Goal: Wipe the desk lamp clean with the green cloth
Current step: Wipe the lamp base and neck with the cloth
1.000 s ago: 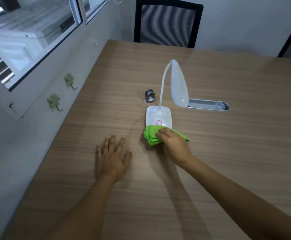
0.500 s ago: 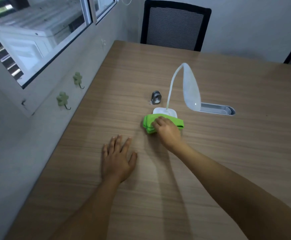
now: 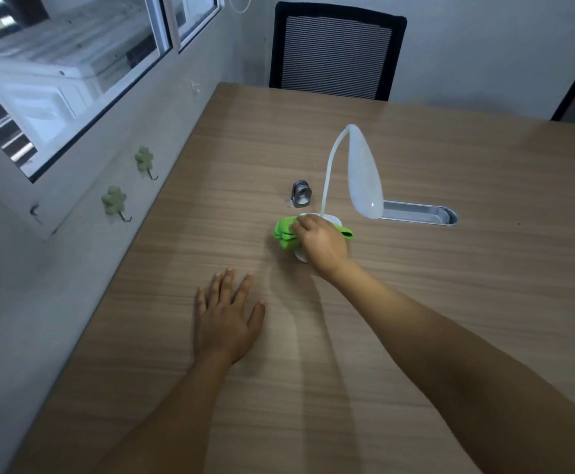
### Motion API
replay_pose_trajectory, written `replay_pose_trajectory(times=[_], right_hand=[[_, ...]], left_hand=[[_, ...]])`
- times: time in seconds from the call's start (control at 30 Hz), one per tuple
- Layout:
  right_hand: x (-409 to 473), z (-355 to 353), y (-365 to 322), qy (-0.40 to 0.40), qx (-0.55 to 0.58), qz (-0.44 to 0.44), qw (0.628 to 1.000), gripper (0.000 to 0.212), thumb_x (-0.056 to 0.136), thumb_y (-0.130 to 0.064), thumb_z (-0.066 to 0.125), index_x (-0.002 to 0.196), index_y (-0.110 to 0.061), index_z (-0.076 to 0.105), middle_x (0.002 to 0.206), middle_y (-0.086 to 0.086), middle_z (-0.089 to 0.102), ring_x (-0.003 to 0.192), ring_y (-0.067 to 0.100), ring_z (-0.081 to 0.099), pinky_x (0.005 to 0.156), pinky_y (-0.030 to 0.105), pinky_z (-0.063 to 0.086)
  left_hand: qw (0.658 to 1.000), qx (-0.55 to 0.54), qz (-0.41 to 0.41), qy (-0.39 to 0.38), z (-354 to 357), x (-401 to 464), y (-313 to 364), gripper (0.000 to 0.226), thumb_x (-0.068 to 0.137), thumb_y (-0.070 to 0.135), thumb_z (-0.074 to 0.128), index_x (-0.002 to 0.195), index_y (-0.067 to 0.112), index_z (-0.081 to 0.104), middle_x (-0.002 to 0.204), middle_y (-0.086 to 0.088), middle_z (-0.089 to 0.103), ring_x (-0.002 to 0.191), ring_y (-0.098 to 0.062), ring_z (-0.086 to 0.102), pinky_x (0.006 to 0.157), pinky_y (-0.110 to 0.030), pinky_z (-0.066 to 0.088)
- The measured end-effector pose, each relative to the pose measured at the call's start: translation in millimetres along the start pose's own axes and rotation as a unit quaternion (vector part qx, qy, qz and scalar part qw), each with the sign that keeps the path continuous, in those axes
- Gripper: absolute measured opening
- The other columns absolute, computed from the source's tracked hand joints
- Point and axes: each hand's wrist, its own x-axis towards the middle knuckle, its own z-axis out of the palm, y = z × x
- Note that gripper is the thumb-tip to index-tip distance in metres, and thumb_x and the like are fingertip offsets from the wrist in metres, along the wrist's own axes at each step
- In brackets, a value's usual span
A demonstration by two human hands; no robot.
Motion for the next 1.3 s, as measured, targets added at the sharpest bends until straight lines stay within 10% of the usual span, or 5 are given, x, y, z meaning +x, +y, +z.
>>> replay_pose_trajectory(times=[0.17, 0.53, 0.77, 0.87, 1.3], right_hand=[[-7, 17, -11, -0.023, -0.049, 0.041, 0.998, 0.041, 0.063, -0.017, 0.032, 0.061, -0.019, 0.073, 0.06, -0.004, 0.069, 0.06, 0.02, 0.065, 0.052, 0.021, 0.049], [-62, -7, 19, 0.154, 0.099, 0.113, 0.977, 0.048, 0.064, -0.012, 0.034, 0.094, -0.003, 0.069, 0.089, 0.014, 0.072, 0.079, 0.035, 0.065, 0.068, 0.037, 0.054], [-18, -3, 41, 0.036, 0.257, 0.298, 0.919, 0.029, 0.08, -0.019, 0.04, 0.082, -0.004, 0.065, 0.094, 0.02, 0.065, 0.1, 0.035, 0.058, 0.089, 0.041, 0.046], [-41, 6, 44, -0.04, 0.217, 0.244, 0.944, 0.031, 0.089, -0.003, 0.048, 0.116, -0.005, 0.063, 0.128, 0.019, 0.056, 0.123, 0.032, 0.046, 0.105, 0.039, 0.036], [-36, 4, 35, 0.017, 0.233, 0.27, 0.934, 0.041, 0.092, -0.004, 0.043, 0.131, -0.014, 0.052, 0.142, 0.011, 0.044, 0.132, 0.026, 0.036, 0.108, 0.033, 0.032]], left_hand=[[1.0, 0.0, -0.002, -0.002, -1, 0, 0, 0.063, 0.083, 0.059, 0.03, 0.14, 0.036, 0.041, 0.153, -0.005, 0.038, 0.143, -0.026, 0.03, 0.114, -0.048, 0.016], [1.0, -0.003, -0.005, -0.015, 0, 0, 0, 0.064, 0.083, 0.061, 0.028, 0.141, 0.036, 0.038, 0.155, -0.004, 0.033, 0.145, -0.024, 0.025, 0.115, -0.048, 0.014], [1.0, -0.003, -0.009, -0.02, -2, 1, 0, 0.065, 0.083, 0.062, 0.026, 0.142, 0.037, 0.036, 0.156, -0.004, 0.031, 0.146, -0.024, 0.023, 0.116, -0.048, 0.013], [1.0, -0.001, -0.006, -0.016, -3, 0, 1, 0.065, 0.084, 0.061, 0.026, 0.142, 0.036, 0.037, 0.155, -0.004, 0.033, 0.145, -0.025, 0.025, 0.116, -0.049, 0.015], [1.0, 0.002, -0.006, -0.028, -3, 1, 0, 0.065, 0.083, 0.061, 0.024, 0.143, 0.037, 0.035, 0.157, -0.003, 0.03, 0.146, -0.025, 0.022, 0.116, -0.049, 0.014]])
